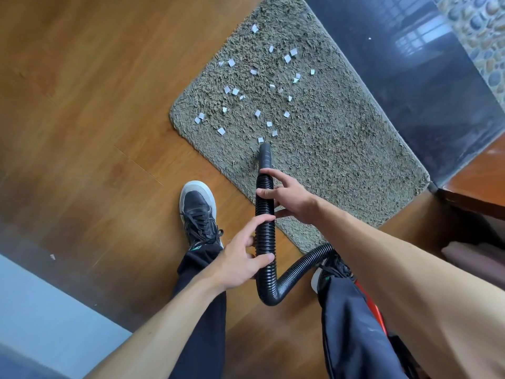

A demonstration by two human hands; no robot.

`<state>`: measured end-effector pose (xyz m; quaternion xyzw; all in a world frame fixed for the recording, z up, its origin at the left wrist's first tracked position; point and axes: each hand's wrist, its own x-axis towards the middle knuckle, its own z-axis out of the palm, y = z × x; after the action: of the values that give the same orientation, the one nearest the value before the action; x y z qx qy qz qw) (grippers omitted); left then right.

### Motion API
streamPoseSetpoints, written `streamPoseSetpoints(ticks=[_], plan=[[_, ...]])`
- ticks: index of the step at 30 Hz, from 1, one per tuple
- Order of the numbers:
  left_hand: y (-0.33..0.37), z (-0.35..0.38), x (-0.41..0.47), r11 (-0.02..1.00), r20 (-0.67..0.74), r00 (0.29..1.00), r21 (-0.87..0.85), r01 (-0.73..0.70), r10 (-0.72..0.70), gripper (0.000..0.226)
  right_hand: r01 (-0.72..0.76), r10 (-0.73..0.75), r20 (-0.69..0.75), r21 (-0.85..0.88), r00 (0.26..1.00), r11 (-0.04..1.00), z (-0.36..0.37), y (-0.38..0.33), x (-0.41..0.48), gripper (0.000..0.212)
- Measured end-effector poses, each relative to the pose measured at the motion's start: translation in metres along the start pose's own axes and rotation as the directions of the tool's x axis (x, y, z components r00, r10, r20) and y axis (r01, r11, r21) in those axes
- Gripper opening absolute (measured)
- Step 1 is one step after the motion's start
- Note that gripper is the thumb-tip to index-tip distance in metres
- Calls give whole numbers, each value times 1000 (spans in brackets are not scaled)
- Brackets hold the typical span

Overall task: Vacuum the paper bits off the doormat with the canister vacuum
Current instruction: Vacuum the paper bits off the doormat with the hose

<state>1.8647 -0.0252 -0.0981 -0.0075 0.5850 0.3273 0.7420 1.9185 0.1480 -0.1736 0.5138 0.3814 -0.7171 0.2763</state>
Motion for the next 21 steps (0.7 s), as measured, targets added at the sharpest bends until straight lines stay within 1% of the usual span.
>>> streamPoseSetpoints(ticks=[6, 9, 13, 21], plan=[[7, -10, 3, 1000, -40, 999, -10, -24, 24, 66, 16, -16, 6, -12, 1000, 1000, 9, -16, 6, 59], [12, -14, 6, 1000, -52, 998, -2, -22, 22, 66, 26, -26, -14, -8, 1000, 1000, 10, -22, 9, 58], [19, -11, 10, 1000, -11, 1000, -6, -20, 20, 66, 26, -24, -52, 23, 998, 999, 3, -22, 6, 58], [31, -1, 19, 996, 13, 999, 74, -51, 50, 68, 50, -40, -117, 92, 992, 994, -16, -17, 1, 55]])
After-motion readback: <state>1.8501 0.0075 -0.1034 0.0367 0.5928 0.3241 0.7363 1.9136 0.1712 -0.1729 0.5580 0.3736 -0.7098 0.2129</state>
